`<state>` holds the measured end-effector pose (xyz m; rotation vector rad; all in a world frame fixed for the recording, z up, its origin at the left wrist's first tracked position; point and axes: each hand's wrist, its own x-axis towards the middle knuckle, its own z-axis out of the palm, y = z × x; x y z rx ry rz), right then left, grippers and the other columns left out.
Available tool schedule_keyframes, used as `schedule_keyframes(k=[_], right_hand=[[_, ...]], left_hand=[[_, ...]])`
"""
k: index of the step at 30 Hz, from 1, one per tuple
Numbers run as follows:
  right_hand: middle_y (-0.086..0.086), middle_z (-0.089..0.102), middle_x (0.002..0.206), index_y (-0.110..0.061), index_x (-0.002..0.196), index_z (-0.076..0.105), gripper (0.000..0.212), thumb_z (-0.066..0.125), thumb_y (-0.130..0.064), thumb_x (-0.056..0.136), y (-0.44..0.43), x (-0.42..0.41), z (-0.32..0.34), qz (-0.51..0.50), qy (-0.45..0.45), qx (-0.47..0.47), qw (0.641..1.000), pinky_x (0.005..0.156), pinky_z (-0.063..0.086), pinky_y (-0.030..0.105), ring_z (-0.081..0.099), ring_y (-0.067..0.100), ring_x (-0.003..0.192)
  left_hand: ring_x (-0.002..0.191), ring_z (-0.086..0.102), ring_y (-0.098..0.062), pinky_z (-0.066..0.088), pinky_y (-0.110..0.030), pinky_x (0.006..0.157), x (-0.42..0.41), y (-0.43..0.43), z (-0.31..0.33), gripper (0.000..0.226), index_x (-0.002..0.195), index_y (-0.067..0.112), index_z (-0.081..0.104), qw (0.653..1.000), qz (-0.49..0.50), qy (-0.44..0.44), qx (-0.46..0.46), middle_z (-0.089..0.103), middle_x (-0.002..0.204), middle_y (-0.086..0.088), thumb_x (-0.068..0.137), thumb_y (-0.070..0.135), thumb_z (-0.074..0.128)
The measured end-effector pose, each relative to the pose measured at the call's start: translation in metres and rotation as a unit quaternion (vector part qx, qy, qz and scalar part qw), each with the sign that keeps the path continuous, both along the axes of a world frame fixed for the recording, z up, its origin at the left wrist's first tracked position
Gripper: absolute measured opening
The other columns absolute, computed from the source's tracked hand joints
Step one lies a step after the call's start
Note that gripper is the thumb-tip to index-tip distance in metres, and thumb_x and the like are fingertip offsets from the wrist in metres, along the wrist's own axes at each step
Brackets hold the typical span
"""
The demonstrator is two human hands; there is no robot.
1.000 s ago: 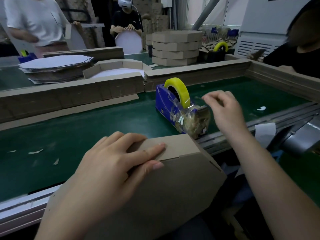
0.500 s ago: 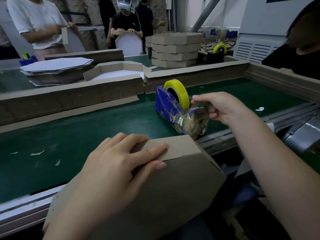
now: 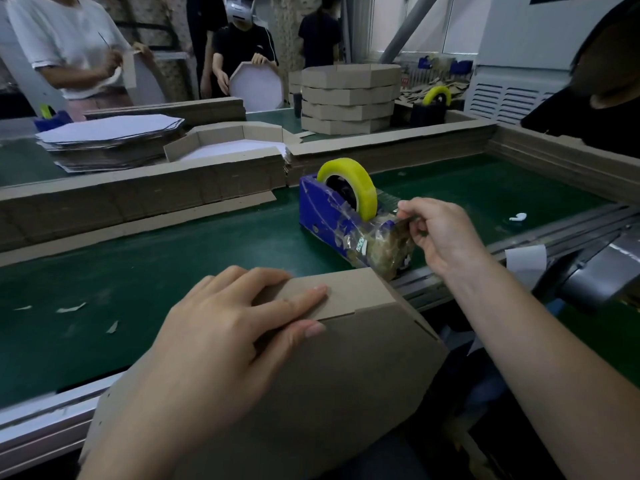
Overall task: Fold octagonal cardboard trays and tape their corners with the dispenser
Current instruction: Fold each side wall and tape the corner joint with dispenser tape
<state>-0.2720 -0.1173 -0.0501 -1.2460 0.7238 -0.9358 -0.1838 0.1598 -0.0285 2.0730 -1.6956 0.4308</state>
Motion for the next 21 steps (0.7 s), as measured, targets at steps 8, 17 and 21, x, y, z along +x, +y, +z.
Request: schedule_keyframes(k=[8, 17, 21], right_hand=[[-0.007, 0.058, 0.048, -0.016, 0.036, 0.062, 0.052, 0.058, 0.000, 0.086, -0.009, -0.001, 0.003, 0.046, -0.034, 0.041, 0.998, 0.058, 0.038, 0.017, 0.048, -0.001, 0.039], [-0.006, 0.043, 0.045, -0.018, 0.033, 0.053, 0.060, 0.049, 0.006, 0.088, -0.015, -0.008, -0.018, 0.043, -0.166, 0.118, 0.978, 0.056, 0.043, 0.018, 0.039, 0.005, 0.049], [-0.005, 0.039, 0.047, -0.019, 0.037, 0.048, 0.057, 0.044, 0.008, 0.086, -0.013, -0.008, -0.026, 0.046, -0.220, 0.094, 0.970, 0.067, 0.043, 0.022, 0.042, 0.005, 0.047]], left_hand=[[0.085, 0.062, -0.019, 0.052, -0.039, 0.064, 0.000, -0.001, 0.001, 0.039, 0.116, 0.039, 0.069, 1.000, 0.002, 0.005, 0.005, 0.067, 0.105, 0.008, 0.092, 0.051, 0.042], [0.084, 0.062, -0.020, 0.051, -0.037, 0.064, -0.002, -0.006, 0.002, 0.039, 0.117, 0.038, 0.069, 1.000, 0.001, 0.003, 0.012, 0.068, 0.105, 0.007, 0.092, 0.051, 0.041], [0.085, 0.062, -0.021, 0.052, -0.038, 0.064, -0.002, -0.007, 0.002, 0.039, 0.117, 0.038, 0.069, 1.000, -0.001, 0.006, 0.010, 0.068, 0.106, 0.006, 0.092, 0.051, 0.041]])
